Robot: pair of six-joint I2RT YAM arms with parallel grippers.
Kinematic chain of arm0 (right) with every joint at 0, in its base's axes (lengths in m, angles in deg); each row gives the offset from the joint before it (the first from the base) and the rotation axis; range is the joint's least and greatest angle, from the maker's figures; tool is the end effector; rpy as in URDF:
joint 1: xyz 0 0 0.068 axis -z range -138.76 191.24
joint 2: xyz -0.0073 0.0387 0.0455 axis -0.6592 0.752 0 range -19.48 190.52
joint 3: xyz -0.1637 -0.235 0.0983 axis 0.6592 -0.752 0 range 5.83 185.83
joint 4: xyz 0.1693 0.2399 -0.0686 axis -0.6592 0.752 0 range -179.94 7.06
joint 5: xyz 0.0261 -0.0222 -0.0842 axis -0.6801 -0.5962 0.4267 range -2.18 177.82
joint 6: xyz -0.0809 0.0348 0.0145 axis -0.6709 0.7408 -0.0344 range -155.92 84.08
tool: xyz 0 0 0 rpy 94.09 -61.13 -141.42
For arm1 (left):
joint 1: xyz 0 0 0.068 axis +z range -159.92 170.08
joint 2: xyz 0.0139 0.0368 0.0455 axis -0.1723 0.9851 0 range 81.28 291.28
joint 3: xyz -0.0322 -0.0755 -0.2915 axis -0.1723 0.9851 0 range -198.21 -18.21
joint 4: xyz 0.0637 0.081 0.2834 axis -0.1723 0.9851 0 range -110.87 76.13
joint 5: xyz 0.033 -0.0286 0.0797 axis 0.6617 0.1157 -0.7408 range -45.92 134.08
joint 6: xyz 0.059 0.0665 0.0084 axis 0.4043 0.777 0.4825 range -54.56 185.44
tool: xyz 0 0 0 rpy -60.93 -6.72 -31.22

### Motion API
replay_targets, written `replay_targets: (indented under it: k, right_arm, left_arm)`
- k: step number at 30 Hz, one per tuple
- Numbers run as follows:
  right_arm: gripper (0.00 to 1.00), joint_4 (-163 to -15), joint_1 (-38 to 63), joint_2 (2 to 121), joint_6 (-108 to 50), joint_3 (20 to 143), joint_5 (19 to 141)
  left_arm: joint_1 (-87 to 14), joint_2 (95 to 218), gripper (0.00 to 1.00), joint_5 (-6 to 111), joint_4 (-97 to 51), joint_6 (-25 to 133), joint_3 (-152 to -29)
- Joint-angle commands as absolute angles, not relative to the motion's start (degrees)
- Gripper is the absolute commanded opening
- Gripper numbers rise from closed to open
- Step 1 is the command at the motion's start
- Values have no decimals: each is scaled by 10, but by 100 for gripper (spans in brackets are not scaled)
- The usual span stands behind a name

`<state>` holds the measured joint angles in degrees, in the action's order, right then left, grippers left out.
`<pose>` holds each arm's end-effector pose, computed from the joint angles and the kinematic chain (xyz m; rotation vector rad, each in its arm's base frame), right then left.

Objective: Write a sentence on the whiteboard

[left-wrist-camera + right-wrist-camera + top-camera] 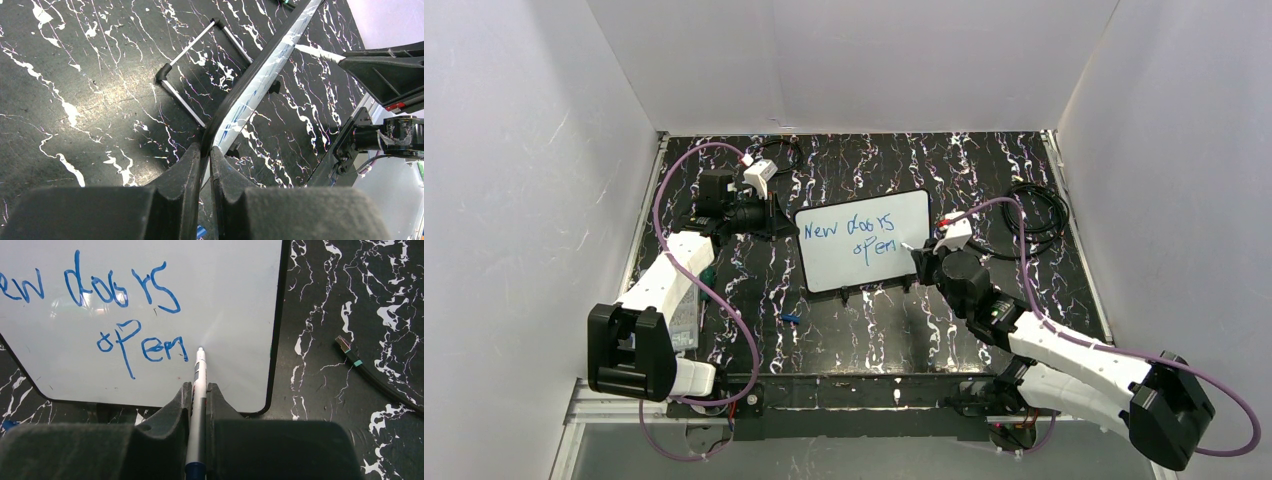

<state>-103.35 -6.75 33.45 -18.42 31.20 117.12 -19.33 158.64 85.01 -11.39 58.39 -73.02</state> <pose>0.2055 0.1699 0.2339 -0.1172 1.7957 0.3554 0.3443 -0.1099 0.2753 0.4701 2.0587 -0.9276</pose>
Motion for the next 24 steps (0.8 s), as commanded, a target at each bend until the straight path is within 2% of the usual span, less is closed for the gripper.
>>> replay_targets:
  k: [1, 24]
  right_arm:
    - [1, -1060, -61, 338, -196, 341, 1163]
    - [1, -1089, -60, 334, -208, 344, 1175]
  left_arm:
    - [-197, 1563, 0, 864, -113, 586, -731]
    - [-197, 1566, 0, 865, -113, 587, -731]
